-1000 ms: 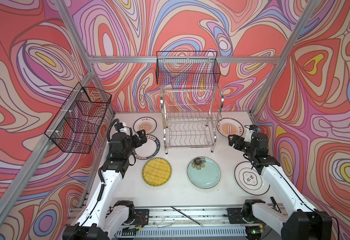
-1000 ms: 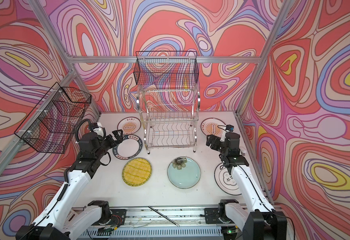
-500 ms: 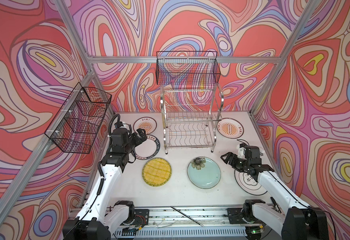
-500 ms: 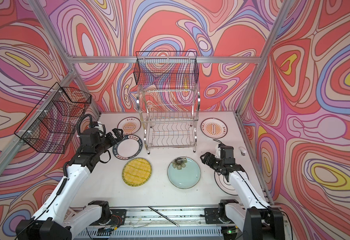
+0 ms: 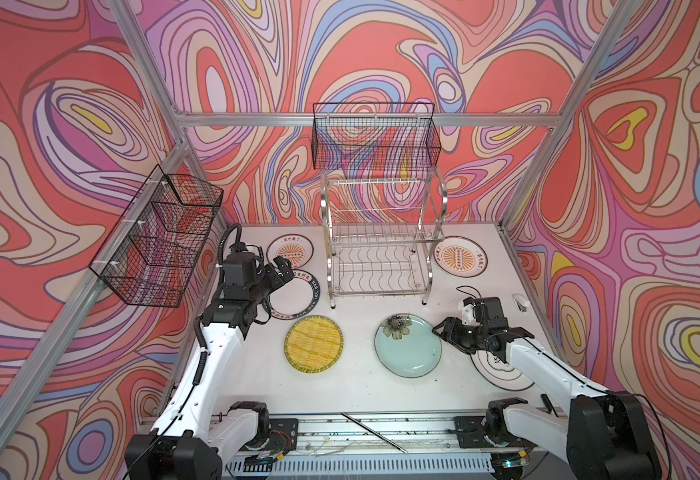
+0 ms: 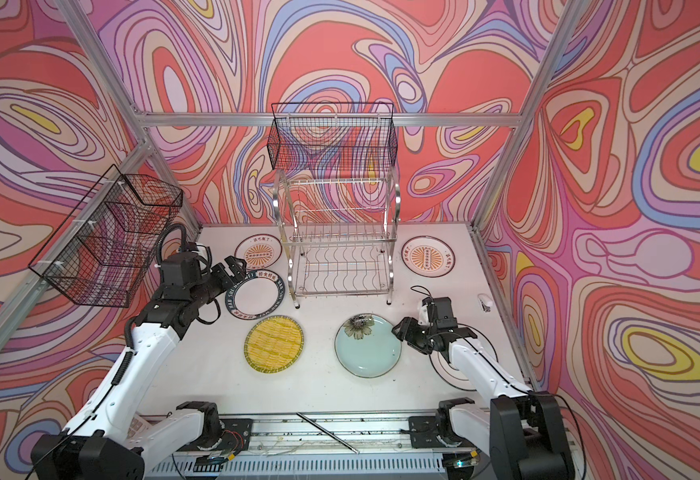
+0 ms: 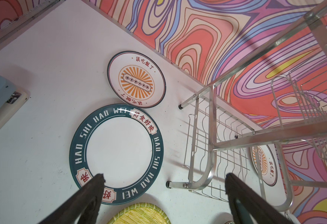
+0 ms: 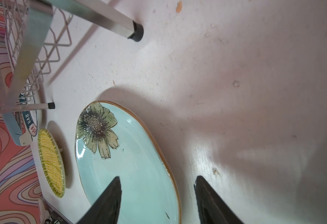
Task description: Load the plates into the dish rack
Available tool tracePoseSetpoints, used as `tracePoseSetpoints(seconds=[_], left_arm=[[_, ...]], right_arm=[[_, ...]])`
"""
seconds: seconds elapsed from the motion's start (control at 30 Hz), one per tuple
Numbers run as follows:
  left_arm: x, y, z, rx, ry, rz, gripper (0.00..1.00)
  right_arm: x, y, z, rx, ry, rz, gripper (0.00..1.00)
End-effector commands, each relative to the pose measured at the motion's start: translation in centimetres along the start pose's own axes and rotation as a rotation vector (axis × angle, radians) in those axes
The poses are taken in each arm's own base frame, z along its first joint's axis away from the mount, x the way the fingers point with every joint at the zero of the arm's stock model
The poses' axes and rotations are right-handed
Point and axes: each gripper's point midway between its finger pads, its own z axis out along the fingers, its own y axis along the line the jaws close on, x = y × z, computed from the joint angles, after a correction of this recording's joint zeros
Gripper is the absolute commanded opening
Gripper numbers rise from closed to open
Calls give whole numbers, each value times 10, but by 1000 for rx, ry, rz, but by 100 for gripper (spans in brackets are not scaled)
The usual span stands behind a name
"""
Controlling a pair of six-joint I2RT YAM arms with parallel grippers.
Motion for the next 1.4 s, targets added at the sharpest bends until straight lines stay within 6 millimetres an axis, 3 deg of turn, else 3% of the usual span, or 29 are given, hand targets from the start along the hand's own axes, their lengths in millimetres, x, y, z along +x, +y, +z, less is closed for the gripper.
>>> tracePoseSetpoints(seconds=[0.0, 0.6, 0.8, 1.2, 1.37], left_arm=[[0, -6, -1, 11, 29, 12, 98], [11, -16, 10, 86, 75, 39, 96], [14, -18, 14, 93, 100, 48, 96], [20, -21, 16, 106, 140, 65, 95], [22, -22, 17, 111, 150, 68, 95]], right_arm=[[5, -4, 9, 5, 4, 30, 58], [18, -3, 29, -31, 39, 40, 46], [19, 4, 31, -77, 36, 25, 40], [28, 17, 30, -206, 33, -11, 38], [34, 14, 32, -220, 42, -17, 30]])
